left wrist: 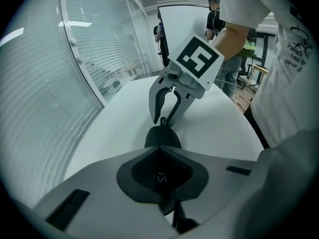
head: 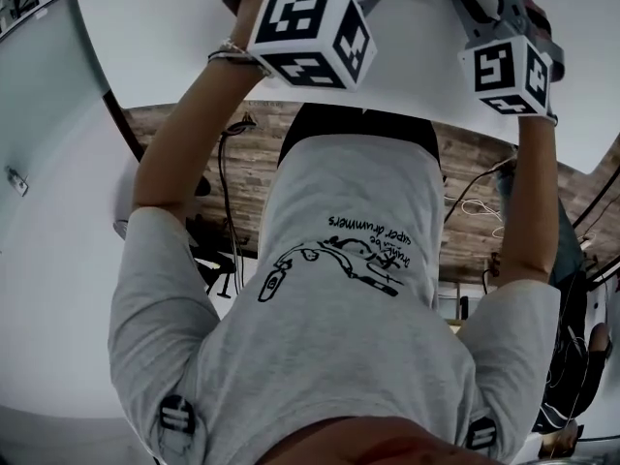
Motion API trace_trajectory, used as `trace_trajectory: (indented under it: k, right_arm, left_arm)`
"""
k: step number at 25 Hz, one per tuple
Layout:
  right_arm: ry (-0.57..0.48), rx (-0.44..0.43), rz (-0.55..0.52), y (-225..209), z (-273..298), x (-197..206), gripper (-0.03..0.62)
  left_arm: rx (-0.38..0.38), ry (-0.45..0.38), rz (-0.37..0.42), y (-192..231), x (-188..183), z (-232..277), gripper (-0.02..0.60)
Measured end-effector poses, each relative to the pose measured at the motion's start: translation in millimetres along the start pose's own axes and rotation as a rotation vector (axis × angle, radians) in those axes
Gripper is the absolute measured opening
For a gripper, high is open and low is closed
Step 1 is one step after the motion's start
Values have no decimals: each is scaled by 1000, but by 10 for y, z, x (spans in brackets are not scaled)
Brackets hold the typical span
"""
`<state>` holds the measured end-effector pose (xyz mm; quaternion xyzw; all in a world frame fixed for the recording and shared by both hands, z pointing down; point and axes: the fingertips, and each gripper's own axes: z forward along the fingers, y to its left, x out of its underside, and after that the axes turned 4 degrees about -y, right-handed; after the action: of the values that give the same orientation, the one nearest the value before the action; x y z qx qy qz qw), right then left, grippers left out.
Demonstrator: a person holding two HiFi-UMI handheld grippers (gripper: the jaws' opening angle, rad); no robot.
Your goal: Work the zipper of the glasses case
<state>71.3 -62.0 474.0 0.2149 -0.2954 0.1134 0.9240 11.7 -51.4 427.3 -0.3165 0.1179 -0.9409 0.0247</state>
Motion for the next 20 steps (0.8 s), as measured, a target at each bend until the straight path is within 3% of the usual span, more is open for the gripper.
trace_trajectory:
  k: [10, 20]
  right_arm:
    - [54, -51, -84, 228, -223, 59, 12]
    - [92, -86, -1, 172, -149, 53, 5]
  left_arm:
    - [49, 8, 14, -312, -162, -31, 21]
    - [75, 23, -24, -179, -57, 41, 21]
